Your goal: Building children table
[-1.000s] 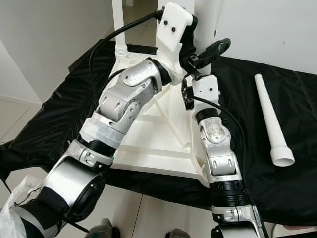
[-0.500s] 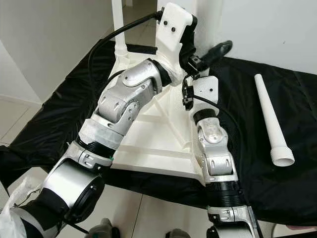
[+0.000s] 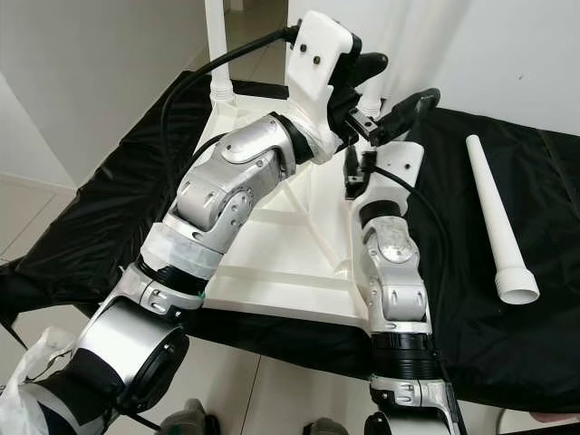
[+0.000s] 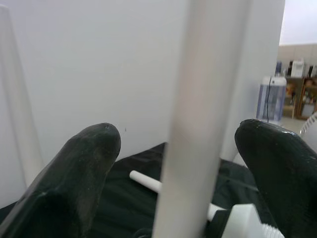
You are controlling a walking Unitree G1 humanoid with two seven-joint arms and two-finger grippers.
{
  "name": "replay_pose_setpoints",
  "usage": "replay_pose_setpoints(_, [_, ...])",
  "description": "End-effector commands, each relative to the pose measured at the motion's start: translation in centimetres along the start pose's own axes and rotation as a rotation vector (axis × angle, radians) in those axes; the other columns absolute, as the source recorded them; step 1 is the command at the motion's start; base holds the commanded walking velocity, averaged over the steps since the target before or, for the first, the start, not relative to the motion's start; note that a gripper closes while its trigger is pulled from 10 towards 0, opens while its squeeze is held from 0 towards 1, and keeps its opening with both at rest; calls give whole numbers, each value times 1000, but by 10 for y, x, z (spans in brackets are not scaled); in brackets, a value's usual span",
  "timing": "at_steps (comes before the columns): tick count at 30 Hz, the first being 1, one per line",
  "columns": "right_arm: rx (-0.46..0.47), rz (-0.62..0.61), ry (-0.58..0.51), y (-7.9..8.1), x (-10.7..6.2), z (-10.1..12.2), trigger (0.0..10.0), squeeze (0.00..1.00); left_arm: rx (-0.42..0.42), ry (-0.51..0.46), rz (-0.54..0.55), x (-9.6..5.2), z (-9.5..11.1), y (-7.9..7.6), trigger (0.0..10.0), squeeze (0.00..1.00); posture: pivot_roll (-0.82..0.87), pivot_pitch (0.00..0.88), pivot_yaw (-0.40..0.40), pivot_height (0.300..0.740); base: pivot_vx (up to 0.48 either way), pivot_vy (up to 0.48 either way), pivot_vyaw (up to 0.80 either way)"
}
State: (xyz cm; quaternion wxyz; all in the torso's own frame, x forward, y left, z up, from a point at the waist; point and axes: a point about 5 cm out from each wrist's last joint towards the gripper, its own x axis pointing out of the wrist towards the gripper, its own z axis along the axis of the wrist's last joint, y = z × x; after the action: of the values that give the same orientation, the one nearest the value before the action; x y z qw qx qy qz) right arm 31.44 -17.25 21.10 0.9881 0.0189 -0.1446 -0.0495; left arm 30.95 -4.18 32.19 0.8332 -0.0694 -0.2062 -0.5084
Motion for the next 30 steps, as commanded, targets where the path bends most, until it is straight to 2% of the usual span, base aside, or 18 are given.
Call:
replay_pose_setpoints(1, [25, -43, -7, -7, -2, 2, 10000, 0, -101, -11, 50, -1, -10, -6, 10000, 0, 31, 0, -21, 740, 0, 0, 0])
replay_pose_setpoints(6, [26, -62, -5, -12, -5, 1, 10000, 0, -113, -11, 65, -5, -11, -2, 10000, 0, 29, 0, -21, 740, 0, 0, 0])
replay_pose_setpoints(9, [33, -85, 14, -19, -13, -3, 10000, 0, -119, -1, 80, -16, -15, 4, 10000, 0, 31, 0, -24, 740, 0, 0, 0])
replay_pose_setpoints(11, [33, -85, 14, -19, -13, -3, 10000, 0, -119, -1, 80, -16, -15, 4, 10000, 0, 31, 0, -24, 740, 0, 0, 0])
replay_pose_setpoints(13, [26, -91, 39, -26, -24, -9, 10000, 0, -81, 47, 86, -31, -26, 8, 10000, 0, 30, 0, -25, 740, 0, 0, 0])
replay_pose_setpoints(14, [26, -91, 39, -26, -24, -9, 10000, 0, -81, 47, 86, -31, -26, 8, 10000, 0, 30, 0, -25, 740, 0, 0, 0])
replay_pose_setpoints(16, [0, -81, 31, -29, -33, -9, 10000, 0, -48, 97, 75, -46, -39, 8, 10000, 0, 26, 0, -26, 740, 0, 0, 0])
replay_pose_setpoints(19, [-6, -76, 21, -29, -36, -9, 10000, 0, -28, 125, 58, -53, -46, 6, 10000, 0, 25, 0, -27, 740, 0, 0, 0])
replay_pose_setpoints(21, [-3, -71, 1, -28, -40, -7, 10000, 0, 28, 174, 17, -64, -59, 1, 10000, 0, 26, 0, -28, 740, 0, 0, 0])
replay_pose_setpoints(28, [2, -71, -16, -28, -42, -4, 10000, 0, 41, 209, -55, -78, -73, -8, 10000, 0, 25, 0, -33, 740, 0, 0, 0])
replay_pose_setpoints(30, [-12, -79, -16, -31, -41, -3, 10000, 0, 39, 275, -214, -91, -88, -25, 10000, 0, 26, 0, -36, 740, 0, 0, 0])
